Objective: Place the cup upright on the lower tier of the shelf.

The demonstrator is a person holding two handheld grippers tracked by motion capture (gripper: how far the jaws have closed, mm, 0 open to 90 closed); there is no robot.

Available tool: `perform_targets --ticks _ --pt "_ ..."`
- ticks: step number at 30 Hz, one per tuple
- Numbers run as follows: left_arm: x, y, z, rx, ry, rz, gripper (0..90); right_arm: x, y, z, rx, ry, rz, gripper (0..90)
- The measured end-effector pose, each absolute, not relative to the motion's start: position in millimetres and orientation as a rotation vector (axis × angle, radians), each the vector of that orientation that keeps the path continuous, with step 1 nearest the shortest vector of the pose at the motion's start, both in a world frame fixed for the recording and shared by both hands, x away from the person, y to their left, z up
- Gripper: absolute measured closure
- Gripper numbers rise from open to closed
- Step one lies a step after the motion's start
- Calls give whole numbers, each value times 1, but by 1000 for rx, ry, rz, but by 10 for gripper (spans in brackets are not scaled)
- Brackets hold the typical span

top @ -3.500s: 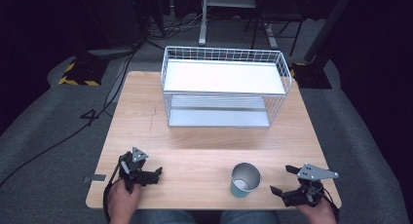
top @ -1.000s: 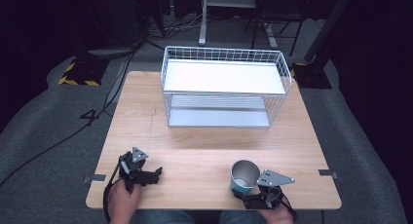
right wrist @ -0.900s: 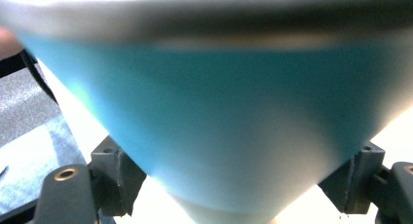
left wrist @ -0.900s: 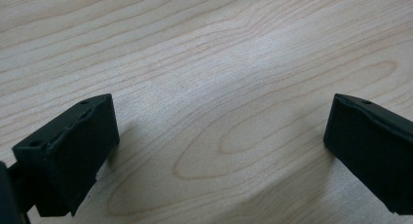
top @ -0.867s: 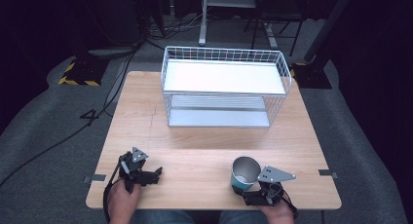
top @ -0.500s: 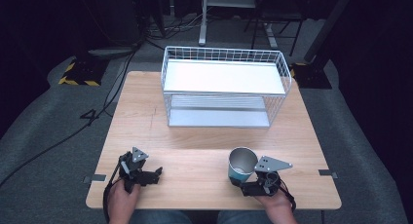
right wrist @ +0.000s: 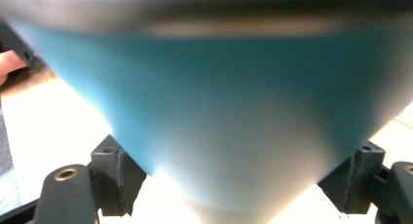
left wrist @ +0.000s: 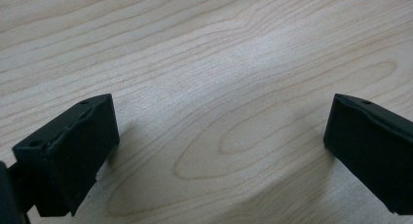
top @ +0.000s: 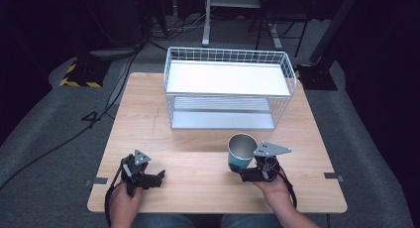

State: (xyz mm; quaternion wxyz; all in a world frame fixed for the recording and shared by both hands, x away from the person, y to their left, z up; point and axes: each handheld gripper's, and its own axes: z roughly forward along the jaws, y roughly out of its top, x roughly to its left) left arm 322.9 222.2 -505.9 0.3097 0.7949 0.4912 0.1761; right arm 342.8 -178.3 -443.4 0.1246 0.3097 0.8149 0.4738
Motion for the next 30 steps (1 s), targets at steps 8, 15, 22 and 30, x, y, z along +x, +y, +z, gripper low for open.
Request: perform_targets --ticks 8,15,22,30 --pt "323 222 -506 2097 1299 466 0 366 -170 -437 917 2360 1358 226" --pt "324 221 -506 2096 1307 473 0 385 -162 -435 929 2347 1339 226" --pt "324 221 -506 2095 1309 470 0 407 -153 -433 929 2332 1305 225" --pt "324 221 -506 2095 1308 471 0 435 -140 -438 967 2280 1281 226"
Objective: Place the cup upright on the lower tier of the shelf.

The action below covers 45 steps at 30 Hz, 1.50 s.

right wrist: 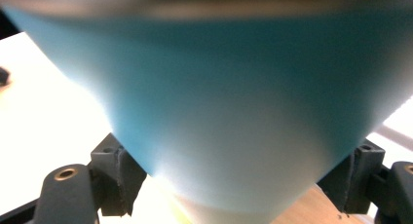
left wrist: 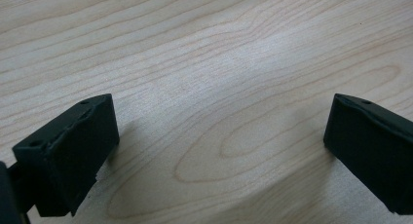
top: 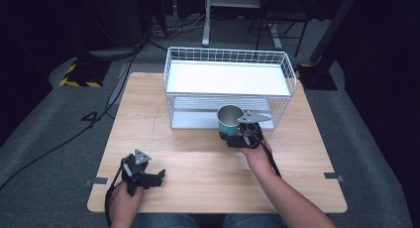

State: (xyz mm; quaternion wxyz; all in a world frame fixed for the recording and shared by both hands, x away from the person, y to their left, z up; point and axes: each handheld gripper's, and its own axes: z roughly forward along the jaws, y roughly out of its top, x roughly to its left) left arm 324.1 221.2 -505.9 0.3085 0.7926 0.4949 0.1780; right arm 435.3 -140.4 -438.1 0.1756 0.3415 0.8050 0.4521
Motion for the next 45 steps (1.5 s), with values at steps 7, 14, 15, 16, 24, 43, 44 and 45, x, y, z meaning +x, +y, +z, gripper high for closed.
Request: perform_targets --ticks 7,14,15,16,24,43,44,45 --pt "324 221 -506 2095 1309 470 0 456 -129 -446 993 2239 1234 225" --pt "324 221 -506 2093 1311 469 0 475 -123 -451 1048 2192 1246 225" --pt "324 221 -506 2094 1312 467 0 478 -123 -452 1051 2185 1246 225" --pt "324 221 -506 2093 1313 469 0 480 -122 -454 1057 2177 1249 225" --pt "324 221 -506 2094 1313 470 0 499 -116 -462 1087 2142 1251 225" --pt "324 221 -506 2094 1313 470 0 533 -103 -482 1152 2050 1235 224" --pt "324 221 -506 2094 1313 470 0 533 -103 -482 1156 2047 1237 224" --pt "324 221 -506 2094 1313 470 0 534 -103 -483 1162 2044 1239 224"
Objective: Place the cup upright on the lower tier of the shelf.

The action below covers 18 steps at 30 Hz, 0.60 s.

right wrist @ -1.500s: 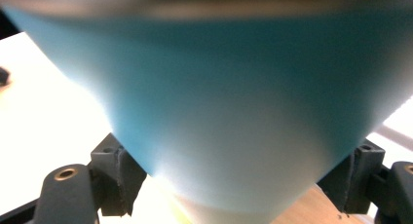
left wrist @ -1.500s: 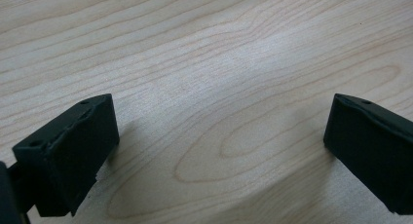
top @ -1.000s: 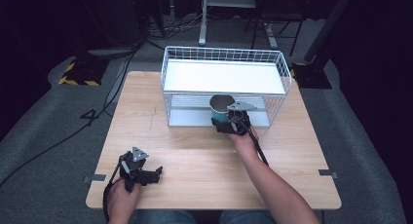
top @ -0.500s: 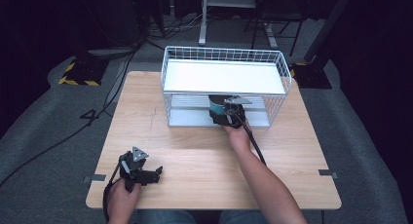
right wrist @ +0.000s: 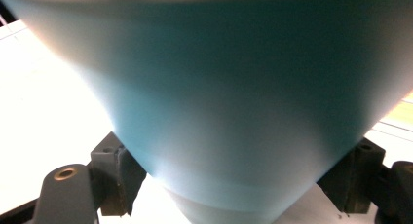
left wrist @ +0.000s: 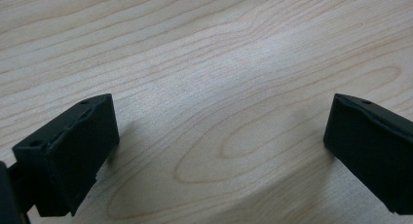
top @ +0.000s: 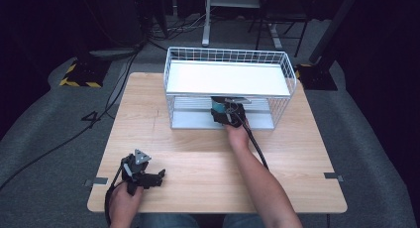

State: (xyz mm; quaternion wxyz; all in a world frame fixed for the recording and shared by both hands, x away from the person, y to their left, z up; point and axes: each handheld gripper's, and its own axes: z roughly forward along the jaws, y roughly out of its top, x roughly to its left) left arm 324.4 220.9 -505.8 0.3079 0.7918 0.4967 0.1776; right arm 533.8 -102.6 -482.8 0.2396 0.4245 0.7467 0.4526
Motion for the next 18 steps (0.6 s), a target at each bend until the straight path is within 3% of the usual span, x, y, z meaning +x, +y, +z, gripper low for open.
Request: perform_targets --ticks 18 --pt "324 221 -506 2093 1316 471 0 538 -105 -486 1199 2027 1240 222"
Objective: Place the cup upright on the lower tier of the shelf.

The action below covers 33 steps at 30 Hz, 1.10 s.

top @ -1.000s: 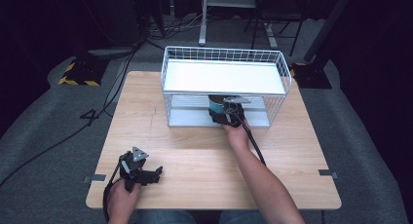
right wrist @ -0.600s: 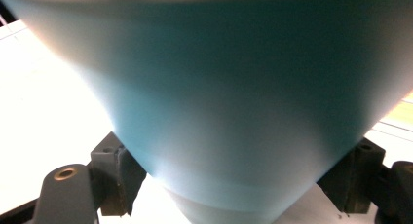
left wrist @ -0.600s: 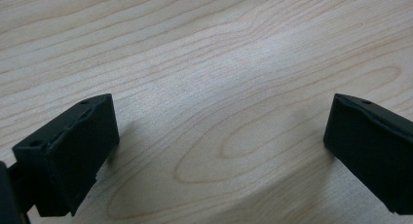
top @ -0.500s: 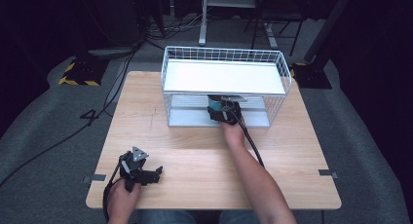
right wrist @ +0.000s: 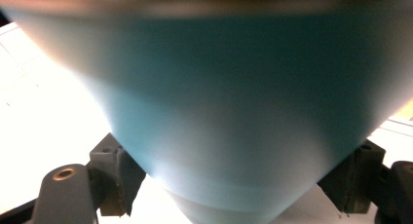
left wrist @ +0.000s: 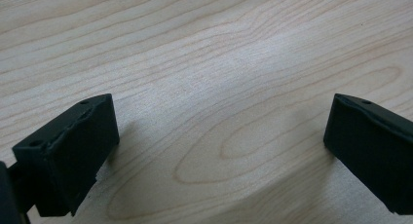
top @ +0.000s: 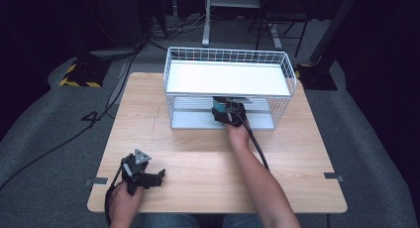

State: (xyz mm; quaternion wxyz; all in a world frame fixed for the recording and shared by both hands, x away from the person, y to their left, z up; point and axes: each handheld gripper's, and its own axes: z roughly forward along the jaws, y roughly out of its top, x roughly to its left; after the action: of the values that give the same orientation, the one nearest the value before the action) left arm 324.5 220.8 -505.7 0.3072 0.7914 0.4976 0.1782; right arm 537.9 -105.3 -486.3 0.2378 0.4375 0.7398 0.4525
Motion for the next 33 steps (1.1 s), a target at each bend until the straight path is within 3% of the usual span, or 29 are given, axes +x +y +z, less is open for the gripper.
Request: perform_targets --ticks 9,13,22,33 --pt "324 221 -506 2094 1316 471 0 539 -106 -487 1202 2030 1249 217" --pt "325 221 -506 2094 1315 471 0 538 -104 -487 1161 2049 1214 147" --pt "324 221 -506 2094 1316 471 0 535 -107 -483 1211 2012 1168 103" --pt "324 221 -506 2092 1315 471 0 514 -118 -470 1135 2048 1171 100"
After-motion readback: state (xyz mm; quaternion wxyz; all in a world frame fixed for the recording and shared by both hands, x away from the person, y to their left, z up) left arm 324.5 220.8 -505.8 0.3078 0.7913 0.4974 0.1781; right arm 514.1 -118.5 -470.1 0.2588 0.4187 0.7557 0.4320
